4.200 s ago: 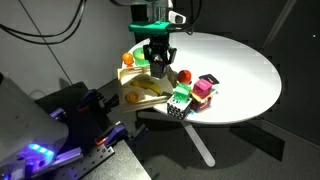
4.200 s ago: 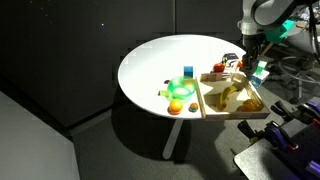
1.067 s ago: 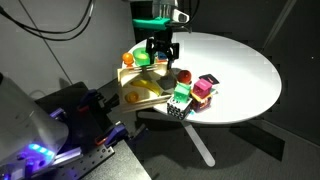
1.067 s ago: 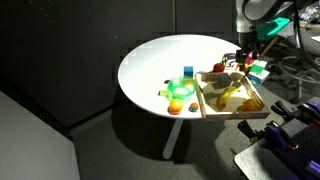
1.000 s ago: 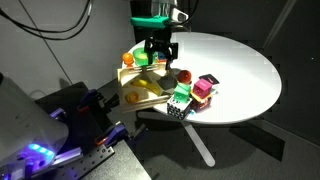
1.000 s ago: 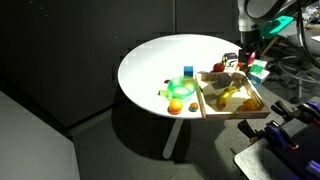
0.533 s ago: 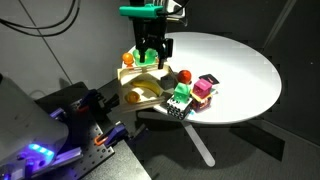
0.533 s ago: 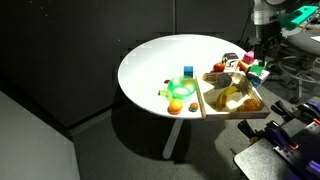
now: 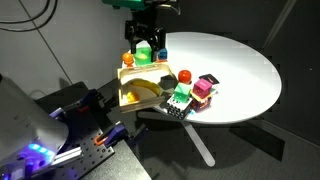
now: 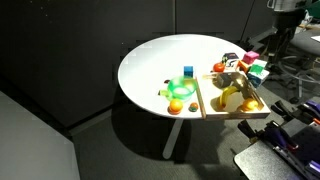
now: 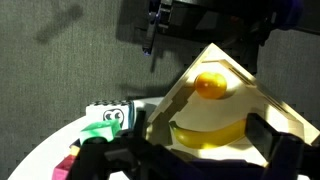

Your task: Put the grey block in the box

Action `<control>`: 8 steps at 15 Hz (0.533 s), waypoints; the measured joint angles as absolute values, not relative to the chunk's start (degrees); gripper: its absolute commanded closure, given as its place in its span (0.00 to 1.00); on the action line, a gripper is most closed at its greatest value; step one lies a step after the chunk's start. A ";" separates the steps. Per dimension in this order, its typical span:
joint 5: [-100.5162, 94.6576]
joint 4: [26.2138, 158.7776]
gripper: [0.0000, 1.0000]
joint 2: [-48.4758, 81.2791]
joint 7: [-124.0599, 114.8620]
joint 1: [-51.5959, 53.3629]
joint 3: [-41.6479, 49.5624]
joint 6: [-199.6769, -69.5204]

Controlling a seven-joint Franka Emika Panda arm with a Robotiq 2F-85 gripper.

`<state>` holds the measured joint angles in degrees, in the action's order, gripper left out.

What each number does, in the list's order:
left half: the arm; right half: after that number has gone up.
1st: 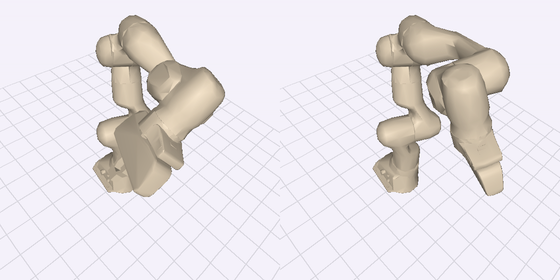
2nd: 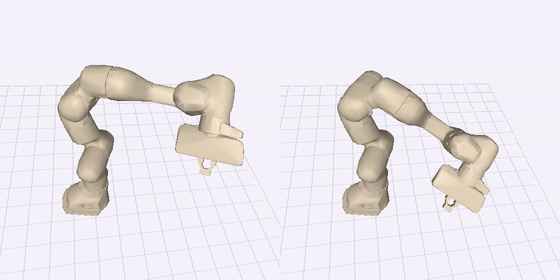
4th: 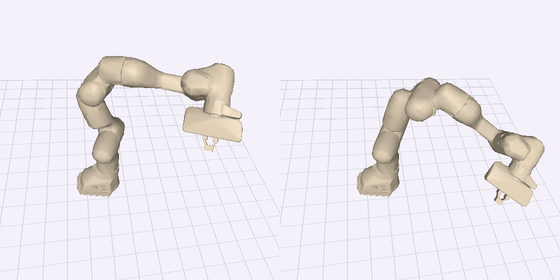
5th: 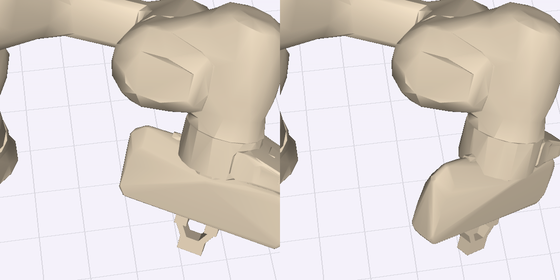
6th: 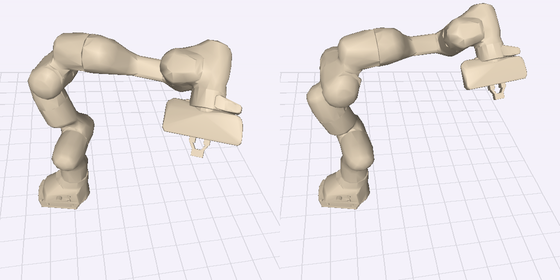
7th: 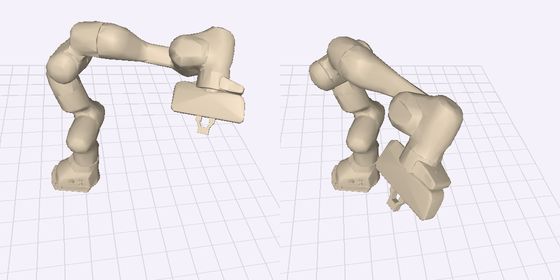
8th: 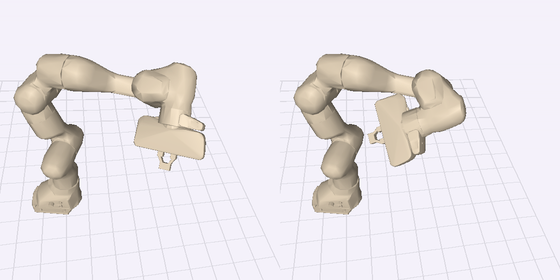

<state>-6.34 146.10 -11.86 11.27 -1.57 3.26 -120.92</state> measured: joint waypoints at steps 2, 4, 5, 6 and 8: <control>-5.31 148.24 0.00 -15.17 11.55 -1.57 3.60 -122.83; -4.51 150.13 0.00 -18.29 11.53 -1.57 3.90 -124.42; -4.04 150.94 0.00 -19.77 11.48 -1.57 4.06 -124.96; -3.68 151.66 0.00 -21.15 11.41 -1.57 4.22 -125.38; -3.23 152.76 0.00 -23.37 11.34 -1.57 4.50 -125.79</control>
